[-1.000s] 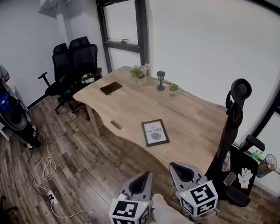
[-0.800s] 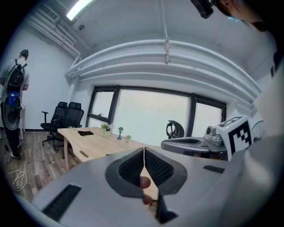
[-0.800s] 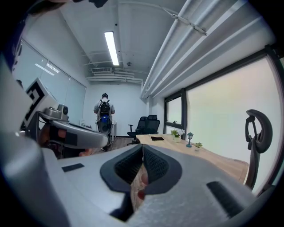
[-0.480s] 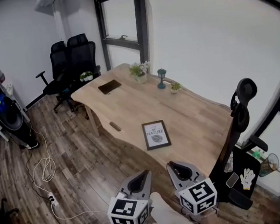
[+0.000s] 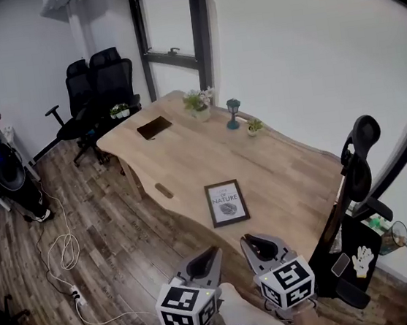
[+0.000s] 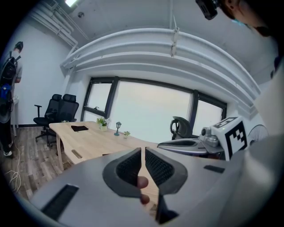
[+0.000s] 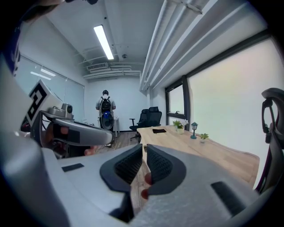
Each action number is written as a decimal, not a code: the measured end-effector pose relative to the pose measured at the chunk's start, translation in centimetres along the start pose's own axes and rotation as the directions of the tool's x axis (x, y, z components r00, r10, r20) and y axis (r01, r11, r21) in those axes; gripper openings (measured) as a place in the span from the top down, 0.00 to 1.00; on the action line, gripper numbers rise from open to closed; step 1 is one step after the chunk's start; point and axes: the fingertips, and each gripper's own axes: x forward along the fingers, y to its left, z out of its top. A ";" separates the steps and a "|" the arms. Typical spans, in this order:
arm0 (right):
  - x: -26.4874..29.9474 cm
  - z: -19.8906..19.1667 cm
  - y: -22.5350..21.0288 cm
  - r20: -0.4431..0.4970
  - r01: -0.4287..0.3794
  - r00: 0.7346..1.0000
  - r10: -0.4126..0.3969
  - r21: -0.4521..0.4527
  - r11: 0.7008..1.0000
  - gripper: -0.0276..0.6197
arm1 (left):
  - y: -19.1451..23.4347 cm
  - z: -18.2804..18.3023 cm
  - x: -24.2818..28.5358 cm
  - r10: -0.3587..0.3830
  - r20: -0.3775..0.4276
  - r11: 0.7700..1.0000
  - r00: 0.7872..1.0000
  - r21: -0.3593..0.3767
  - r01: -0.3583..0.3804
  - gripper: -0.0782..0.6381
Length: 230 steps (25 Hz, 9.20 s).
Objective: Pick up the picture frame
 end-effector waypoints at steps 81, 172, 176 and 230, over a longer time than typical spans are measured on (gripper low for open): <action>24.7 -14.4 -20.8 -0.453 0.177 0.885 -0.106 0.116 0.977 0.63 | 21.7 -9.5 27.0 0.041 -0.360 0.952 0.932 -0.268 -0.145 0.62; 23.7 -18.2 -20.0 -0.471 0.215 0.877 -0.094 0.209 0.954 0.83 | 21.4 -15.6 25.1 0.135 -0.537 0.942 0.833 -0.192 -0.277 0.79; 23.1 -17.4 -19.9 -0.452 0.218 0.886 -0.107 0.201 0.955 0.84 | 21.0 -14.9 24.8 0.143 -0.516 0.945 0.844 -0.183 -0.272 0.79; 14.4 -1.5 -19.7 -0.036 0.212 0.977 -0.210 0.108 0.971 0.85 | 14.2 0.8 19.9 0.226 -0.120 0.974 0.967 0.036 -0.224 0.80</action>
